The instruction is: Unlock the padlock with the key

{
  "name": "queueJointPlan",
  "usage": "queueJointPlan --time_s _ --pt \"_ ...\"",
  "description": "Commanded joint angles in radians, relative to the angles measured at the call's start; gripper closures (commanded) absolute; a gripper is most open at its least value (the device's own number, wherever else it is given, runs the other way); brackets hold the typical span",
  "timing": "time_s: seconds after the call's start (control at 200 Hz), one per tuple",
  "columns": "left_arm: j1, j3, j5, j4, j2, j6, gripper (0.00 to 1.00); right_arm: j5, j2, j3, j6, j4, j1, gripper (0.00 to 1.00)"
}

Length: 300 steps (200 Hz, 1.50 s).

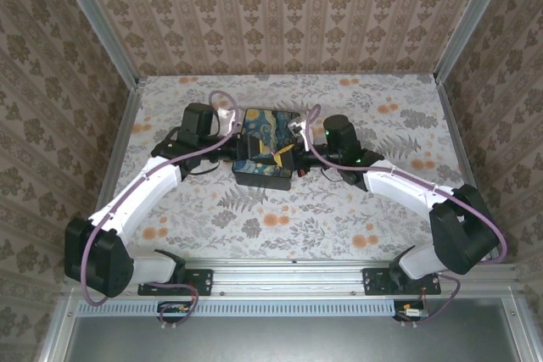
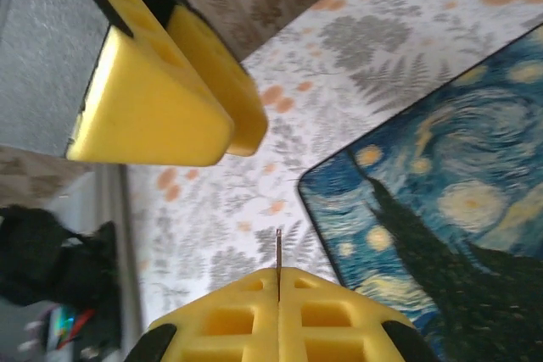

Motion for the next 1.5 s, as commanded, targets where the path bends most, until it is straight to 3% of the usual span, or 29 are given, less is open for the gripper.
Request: queueJointPlan --time_s 0.0,0.32,0.88,1.145,1.28,1.37,1.495 --pt "0.002 0.016 0.174 0.083 -0.006 0.159 0.67 -0.212 -0.043 -0.009 0.092 0.044 -0.029 1.00" --pt "0.001 0.008 0.316 0.175 0.033 0.176 0.67 -0.304 -0.051 0.013 0.129 0.027 -0.053 1.00" --pt "-0.019 -0.017 0.377 0.162 0.045 0.197 0.69 -0.317 -0.026 0.024 0.194 0.119 -0.053 1.00" --pt "-0.032 -0.023 0.389 0.174 0.053 0.188 0.81 -0.317 -0.020 0.025 0.212 0.150 -0.054 1.00" --pt "-0.033 -0.016 0.399 0.177 0.059 0.183 1.00 -0.322 -0.009 0.029 0.218 0.158 -0.055 1.00" --pt "-0.033 -0.022 0.384 0.199 0.061 0.157 1.00 -0.320 -0.009 0.028 0.222 0.158 -0.059 1.00" --pt "-0.012 -0.052 0.296 0.277 0.058 0.059 1.00 -0.308 -0.028 0.001 0.232 0.164 -0.077 0.82"
